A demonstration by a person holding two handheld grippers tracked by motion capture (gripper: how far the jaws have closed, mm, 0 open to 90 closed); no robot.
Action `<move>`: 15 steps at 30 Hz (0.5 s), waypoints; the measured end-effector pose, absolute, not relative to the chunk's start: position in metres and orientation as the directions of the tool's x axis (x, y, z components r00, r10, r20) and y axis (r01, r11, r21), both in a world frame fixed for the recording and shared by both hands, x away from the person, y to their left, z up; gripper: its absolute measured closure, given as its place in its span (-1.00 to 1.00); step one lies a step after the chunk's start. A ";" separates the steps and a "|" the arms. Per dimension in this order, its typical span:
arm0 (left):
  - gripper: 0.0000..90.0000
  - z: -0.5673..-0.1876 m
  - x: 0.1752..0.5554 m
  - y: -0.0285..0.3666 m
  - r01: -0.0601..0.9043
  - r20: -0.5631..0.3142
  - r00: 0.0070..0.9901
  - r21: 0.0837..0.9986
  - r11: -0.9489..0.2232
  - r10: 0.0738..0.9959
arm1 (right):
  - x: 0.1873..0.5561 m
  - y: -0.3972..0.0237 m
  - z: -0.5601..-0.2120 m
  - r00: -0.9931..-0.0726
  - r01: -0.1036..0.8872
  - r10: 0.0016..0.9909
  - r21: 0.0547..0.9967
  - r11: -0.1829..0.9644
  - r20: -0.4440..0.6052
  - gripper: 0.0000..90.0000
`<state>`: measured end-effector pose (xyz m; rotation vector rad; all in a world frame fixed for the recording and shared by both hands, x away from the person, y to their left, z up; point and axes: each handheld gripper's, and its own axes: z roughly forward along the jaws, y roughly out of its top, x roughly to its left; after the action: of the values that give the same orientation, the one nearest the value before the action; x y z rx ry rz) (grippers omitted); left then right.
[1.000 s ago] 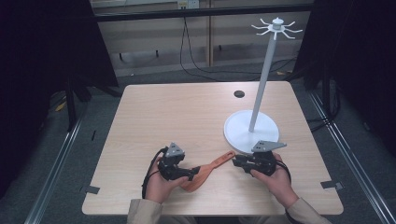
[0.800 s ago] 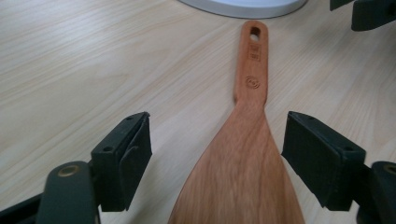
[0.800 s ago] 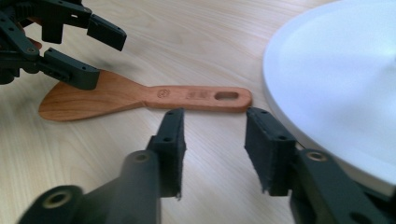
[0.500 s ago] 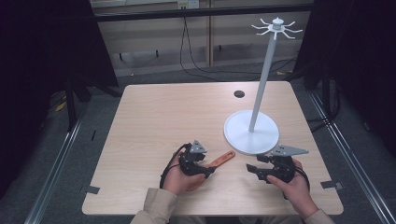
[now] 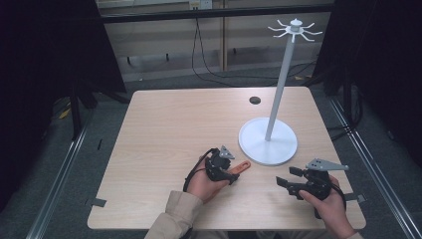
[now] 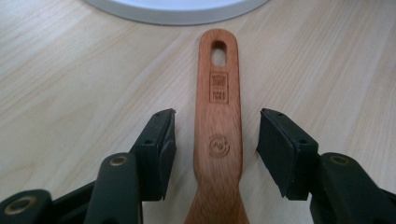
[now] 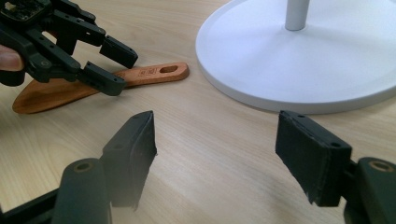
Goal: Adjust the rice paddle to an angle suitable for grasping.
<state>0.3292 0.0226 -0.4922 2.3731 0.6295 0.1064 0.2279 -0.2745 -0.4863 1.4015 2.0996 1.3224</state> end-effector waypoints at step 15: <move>0.47 -0.480 0.329 0.017 0.446 -0.102 0.866 0.603 -0.662 0.490 | 0.224 -0.274 -0.489 -0.496 0.584 0.833 0.804 0.111 0.245 -0.48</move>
<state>0.3291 0.0166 -0.4798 2.3926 0.6748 0.0912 0.2240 -0.2738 -0.4893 1.3997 2.1220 1.3298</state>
